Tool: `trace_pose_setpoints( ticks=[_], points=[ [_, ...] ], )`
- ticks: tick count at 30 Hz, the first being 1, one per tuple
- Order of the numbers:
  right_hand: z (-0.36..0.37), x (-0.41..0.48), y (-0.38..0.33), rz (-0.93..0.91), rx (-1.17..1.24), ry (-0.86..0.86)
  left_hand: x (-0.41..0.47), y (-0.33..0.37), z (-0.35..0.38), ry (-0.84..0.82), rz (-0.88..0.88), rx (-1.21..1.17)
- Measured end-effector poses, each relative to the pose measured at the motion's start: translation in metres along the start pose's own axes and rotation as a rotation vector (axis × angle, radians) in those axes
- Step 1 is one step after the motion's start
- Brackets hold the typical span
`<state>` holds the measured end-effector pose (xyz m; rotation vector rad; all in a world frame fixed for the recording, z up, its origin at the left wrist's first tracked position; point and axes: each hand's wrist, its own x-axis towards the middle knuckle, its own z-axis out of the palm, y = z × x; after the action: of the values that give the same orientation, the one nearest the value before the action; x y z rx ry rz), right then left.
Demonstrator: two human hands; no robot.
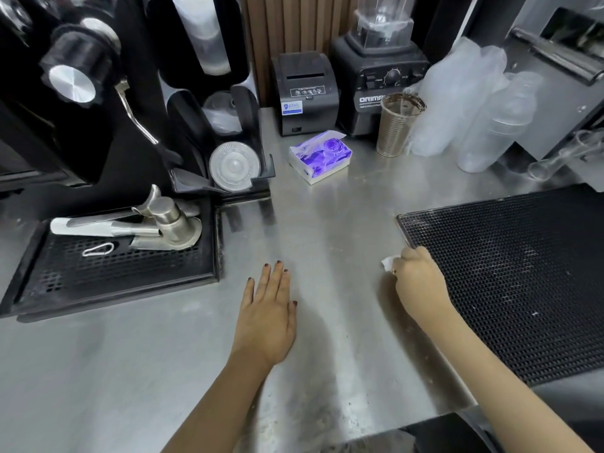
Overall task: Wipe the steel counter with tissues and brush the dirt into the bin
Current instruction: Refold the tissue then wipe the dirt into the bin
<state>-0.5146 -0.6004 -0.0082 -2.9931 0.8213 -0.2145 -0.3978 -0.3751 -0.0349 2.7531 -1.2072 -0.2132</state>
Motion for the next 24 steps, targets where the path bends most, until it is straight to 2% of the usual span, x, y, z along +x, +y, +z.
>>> trace_pose_setpoints(
  ticks=[4,8,10,14,17,20,24],
  points=[
    [-0.006,0.046,-0.006,0.102,-0.019,-0.007,0.001,-0.001,0.000,0.001,-0.002,0.013],
    [-0.007,0.072,-0.005,0.130,0.086,-0.065,0.001,0.000,-0.001,0.005,0.002,0.022],
    [-0.003,0.054,-0.006,0.124,0.151,-0.070,0.000,0.001,-0.001,0.007,0.002,0.026],
    [-0.009,-0.034,-0.036,-0.017,0.244,-0.051,0.000,0.002,-0.002,0.015,0.002,0.021],
    [-0.022,-0.065,-0.060,-0.056,0.159,-0.003,0.000,0.004,-0.002,0.016,-0.009,0.008],
    [-0.017,-0.027,-0.065,0.081,0.204,-0.020,-0.001,0.002,-0.004,0.016,-0.020,-0.006],
    [-0.007,0.038,-0.060,0.140,0.271,0.029,0.000,0.000,-0.003,0.018,-0.011,0.009]
  ],
)
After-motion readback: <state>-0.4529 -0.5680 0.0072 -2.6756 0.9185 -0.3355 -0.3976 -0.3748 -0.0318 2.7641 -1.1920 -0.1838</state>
